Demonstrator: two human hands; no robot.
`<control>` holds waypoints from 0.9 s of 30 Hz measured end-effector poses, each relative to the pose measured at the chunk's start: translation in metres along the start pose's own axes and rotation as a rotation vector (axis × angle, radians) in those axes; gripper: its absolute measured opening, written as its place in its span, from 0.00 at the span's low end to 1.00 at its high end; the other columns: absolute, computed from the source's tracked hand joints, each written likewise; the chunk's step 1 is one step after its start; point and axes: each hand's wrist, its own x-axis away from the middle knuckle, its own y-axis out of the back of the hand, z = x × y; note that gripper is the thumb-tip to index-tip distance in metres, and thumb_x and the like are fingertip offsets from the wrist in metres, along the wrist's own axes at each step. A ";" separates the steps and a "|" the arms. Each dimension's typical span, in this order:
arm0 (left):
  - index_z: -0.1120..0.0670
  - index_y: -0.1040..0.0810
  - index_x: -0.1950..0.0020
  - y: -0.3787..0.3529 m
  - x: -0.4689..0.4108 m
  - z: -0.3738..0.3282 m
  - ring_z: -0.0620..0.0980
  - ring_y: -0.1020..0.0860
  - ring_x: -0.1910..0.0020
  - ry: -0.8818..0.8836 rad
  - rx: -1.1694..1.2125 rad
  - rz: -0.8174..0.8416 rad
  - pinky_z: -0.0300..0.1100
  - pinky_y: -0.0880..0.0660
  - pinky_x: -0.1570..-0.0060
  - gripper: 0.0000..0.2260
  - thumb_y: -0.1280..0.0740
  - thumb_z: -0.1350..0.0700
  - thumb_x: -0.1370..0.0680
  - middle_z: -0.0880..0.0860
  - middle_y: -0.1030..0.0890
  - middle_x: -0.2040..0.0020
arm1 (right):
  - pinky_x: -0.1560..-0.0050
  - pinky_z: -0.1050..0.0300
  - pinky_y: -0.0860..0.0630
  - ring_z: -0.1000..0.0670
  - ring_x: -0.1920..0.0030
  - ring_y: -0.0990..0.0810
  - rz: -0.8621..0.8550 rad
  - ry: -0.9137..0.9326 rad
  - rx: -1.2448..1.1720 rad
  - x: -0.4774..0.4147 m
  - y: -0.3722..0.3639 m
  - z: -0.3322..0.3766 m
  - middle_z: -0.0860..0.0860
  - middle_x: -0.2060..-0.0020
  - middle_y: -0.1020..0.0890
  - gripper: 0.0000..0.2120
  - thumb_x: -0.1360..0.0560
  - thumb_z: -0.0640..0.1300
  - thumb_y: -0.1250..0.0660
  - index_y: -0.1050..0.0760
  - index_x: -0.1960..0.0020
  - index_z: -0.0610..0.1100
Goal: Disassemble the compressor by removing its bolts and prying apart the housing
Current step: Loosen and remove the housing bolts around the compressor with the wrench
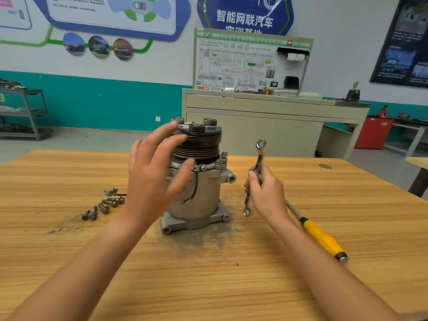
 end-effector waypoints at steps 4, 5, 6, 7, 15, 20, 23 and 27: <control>0.60 0.19 0.47 0.002 -0.061 -0.015 0.55 0.21 0.50 -0.251 -0.123 0.310 0.55 0.30 0.45 0.11 0.37 0.56 0.24 0.56 0.18 0.49 | 0.62 0.50 0.23 0.50 0.63 0.21 0.074 0.026 -0.034 0.012 -0.016 -0.008 0.50 0.66 0.21 0.04 0.20 0.44 0.43 0.30 0.52 0.49; 0.59 0.19 0.48 0.000 -0.075 -0.018 0.55 0.20 0.53 -0.274 -0.139 0.409 0.53 0.29 0.47 0.10 0.37 0.57 0.24 0.55 0.17 0.51 | 0.62 0.51 0.23 0.50 0.63 0.21 0.085 0.035 -0.044 0.013 -0.017 -0.010 0.51 0.66 0.21 0.03 0.20 0.45 0.43 0.31 0.52 0.49; 0.58 0.18 0.48 -0.004 -0.088 -0.020 0.55 0.20 0.53 -0.270 -0.145 0.503 0.50 0.28 0.47 0.09 0.36 0.59 0.24 0.54 0.17 0.51 | 0.63 0.53 0.24 0.51 0.64 0.21 0.092 0.034 -0.068 0.013 -0.018 -0.012 0.51 0.67 0.21 0.03 0.21 0.45 0.43 0.31 0.52 0.50; 0.57 0.18 0.47 -0.010 -0.099 -0.022 0.55 0.20 0.52 -0.253 -0.149 0.588 0.48 0.28 0.47 0.09 0.36 0.60 0.23 0.53 0.17 0.50 | 0.64 0.55 0.24 0.52 0.64 0.21 0.099 0.019 -0.106 0.014 -0.019 -0.014 0.52 0.67 0.21 0.04 0.21 0.45 0.42 0.30 0.54 0.50; 0.48 0.20 0.42 -0.060 -0.126 -0.030 0.51 0.23 0.49 -0.305 -0.578 1.194 0.46 0.30 0.46 0.12 0.35 0.57 0.23 0.47 0.19 0.47 | 0.63 0.61 0.26 0.55 0.62 0.21 0.144 -0.027 -0.248 0.020 -0.025 -0.022 0.54 0.66 0.21 0.09 0.21 0.46 0.43 0.32 0.58 0.57; 0.48 0.22 0.40 -0.069 -0.121 -0.026 0.50 0.24 0.46 -0.300 -0.537 1.224 0.47 0.31 0.43 0.12 0.34 0.53 0.23 0.47 0.20 0.44 | 0.59 0.53 0.24 0.54 0.63 0.21 0.168 -0.020 -0.251 0.021 -0.027 -0.021 0.54 0.66 0.21 0.09 0.21 0.45 0.42 0.32 0.57 0.58; 0.49 0.21 0.40 -0.075 -0.118 -0.024 0.51 0.24 0.46 -0.279 -0.521 1.232 0.46 0.32 0.44 0.11 0.34 0.55 0.23 0.48 0.20 0.45 | 0.59 0.52 0.23 0.55 0.63 0.21 0.181 -0.012 -0.237 0.021 -0.028 -0.021 0.55 0.67 0.21 0.08 0.21 0.45 0.42 0.31 0.56 0.57; 0.51 0.20 0.44 -0.080 -0.119 -0.025 0.53 0.25 0.53 -0.295 -0.546 1.208 0.44 0.34 0.53 0.09 0.36 0.58 0.22 0.50 0.23 0.55 | 0.59 0.52 0.24 0.54 0.64 0.22 0.197 -0.005 -0.232 0.021 -0.029 -0.020 0.54 0.67 0.21 0.08 0.21 0.45 0.42 0.31 0.56 0.55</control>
